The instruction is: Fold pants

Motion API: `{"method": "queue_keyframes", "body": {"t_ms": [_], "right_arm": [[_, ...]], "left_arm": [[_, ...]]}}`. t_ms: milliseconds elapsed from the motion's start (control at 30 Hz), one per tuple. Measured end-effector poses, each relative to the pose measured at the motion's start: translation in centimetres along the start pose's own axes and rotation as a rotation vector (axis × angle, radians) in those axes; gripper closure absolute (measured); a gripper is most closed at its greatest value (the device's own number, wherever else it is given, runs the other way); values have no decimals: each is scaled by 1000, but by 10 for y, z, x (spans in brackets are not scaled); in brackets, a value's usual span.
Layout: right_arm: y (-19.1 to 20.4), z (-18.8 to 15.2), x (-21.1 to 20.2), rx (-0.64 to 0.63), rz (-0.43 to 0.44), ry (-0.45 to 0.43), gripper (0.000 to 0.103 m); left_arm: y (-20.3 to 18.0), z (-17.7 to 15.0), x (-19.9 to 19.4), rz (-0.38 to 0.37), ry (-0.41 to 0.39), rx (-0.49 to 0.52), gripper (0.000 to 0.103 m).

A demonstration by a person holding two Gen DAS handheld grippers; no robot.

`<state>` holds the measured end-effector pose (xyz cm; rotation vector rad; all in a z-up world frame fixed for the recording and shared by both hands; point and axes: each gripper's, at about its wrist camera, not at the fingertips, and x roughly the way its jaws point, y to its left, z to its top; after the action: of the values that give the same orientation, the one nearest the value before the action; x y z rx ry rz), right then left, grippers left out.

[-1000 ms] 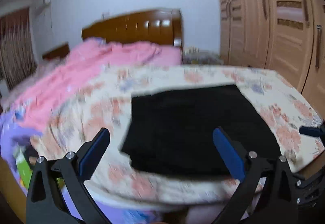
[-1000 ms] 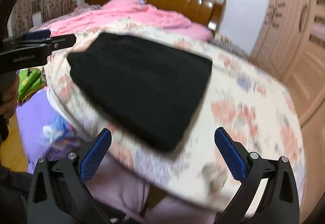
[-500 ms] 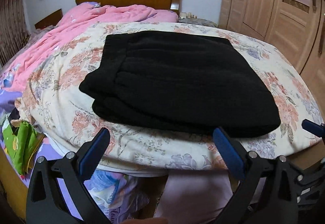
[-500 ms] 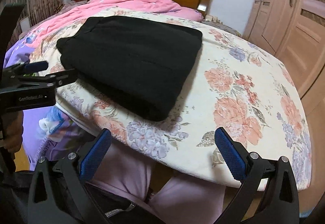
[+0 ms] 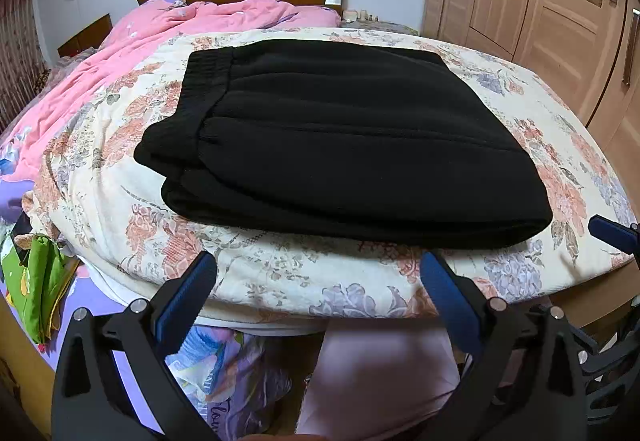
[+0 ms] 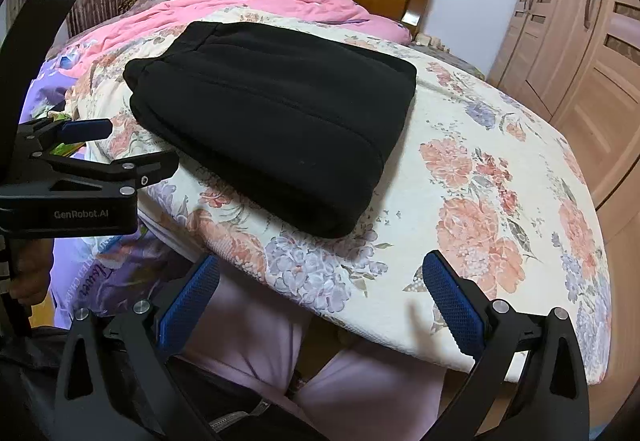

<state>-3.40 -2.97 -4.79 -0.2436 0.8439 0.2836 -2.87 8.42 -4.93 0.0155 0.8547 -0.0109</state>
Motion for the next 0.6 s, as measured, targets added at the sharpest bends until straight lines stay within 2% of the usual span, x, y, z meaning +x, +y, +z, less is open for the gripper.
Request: {"method": "queue_keyframes", "body": {"t_ms": [600], "right_arm": [[3,-1,3,-6,8,14,5]], "left_arm": [[3,-1,2,-4,16,-20,2]]}}
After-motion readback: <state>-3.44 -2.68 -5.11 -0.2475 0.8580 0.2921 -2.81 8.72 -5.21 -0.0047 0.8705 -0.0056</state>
